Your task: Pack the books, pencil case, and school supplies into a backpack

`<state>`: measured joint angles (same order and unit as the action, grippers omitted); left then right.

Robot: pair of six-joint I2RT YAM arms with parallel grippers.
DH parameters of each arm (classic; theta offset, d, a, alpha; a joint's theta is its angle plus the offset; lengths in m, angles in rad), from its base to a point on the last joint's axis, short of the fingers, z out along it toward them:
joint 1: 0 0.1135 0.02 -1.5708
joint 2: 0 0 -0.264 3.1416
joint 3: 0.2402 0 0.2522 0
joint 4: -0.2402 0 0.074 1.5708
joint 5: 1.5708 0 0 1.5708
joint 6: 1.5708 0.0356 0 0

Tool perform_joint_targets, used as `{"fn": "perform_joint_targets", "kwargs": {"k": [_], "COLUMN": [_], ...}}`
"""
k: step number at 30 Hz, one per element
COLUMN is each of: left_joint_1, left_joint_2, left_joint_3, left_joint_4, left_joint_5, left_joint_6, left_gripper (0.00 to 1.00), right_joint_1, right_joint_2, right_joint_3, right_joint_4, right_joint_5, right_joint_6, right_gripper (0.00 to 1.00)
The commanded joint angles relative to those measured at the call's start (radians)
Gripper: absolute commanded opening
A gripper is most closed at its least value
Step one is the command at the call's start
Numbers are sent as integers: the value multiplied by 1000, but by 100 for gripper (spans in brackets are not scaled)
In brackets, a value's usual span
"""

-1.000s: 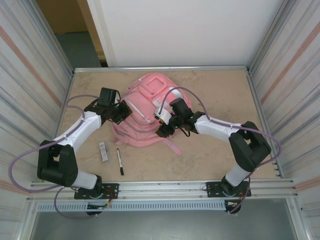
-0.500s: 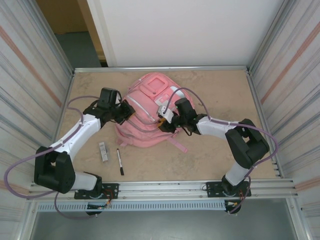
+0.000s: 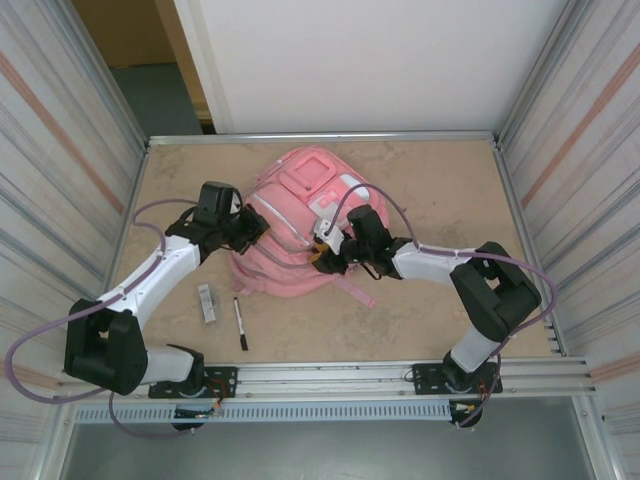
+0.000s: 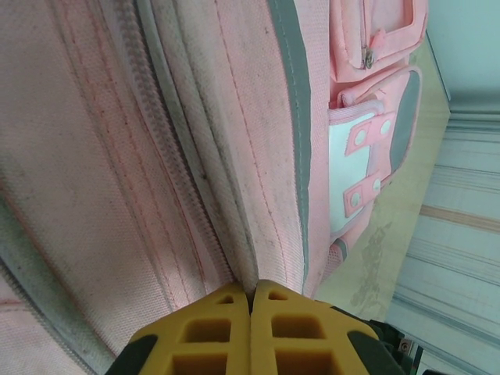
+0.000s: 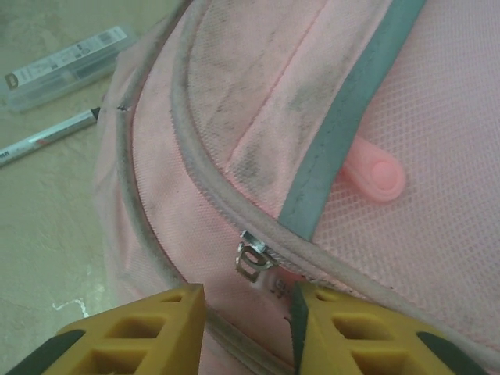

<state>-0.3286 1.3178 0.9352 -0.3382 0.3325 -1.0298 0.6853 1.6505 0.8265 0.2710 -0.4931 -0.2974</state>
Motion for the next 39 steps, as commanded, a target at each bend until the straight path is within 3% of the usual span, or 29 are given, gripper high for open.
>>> {"fn": "perform_joint_targets", "kwargs": {"k": [1,4,7,15,23,29,35,39], "left_joint_1": [-14,-13,-13,-8,-3,-6,-14,-17], "left_joint_2": [-45,-46,-47,-57,-61,-65,-73,-84], "left_joint_3": [-6,0,4,-27,-69,-112,-146,-168], "left_joint_4": [33,31,21,42,81,107,128,134], "left_joint_5": [33,39,31,-16,-12,-15,-23,-29], "left_joint_6": [-16,-17,-11,-38,-74,-95,-104,-97], "left_gripper": [0,0,0,0,0,0,0,0], "right_joint_1": [12,17,32,89,128,185,201,223], "right_joint_2": [-10,-7,-3,-75,1,95,167,201], "right_joint_3": [-30,-41,-37,23,153,275,350,341], "right_joint_4": [110,164,198,94,-109,-242,-205,-117], "right_joint_5": [55,118,135,34,-33,30,-15,4], "right_joint_6": [30,55,90,299,632,785,1020,1158], "right_gripper": [35,31,18,3,0,0,0,6]}}
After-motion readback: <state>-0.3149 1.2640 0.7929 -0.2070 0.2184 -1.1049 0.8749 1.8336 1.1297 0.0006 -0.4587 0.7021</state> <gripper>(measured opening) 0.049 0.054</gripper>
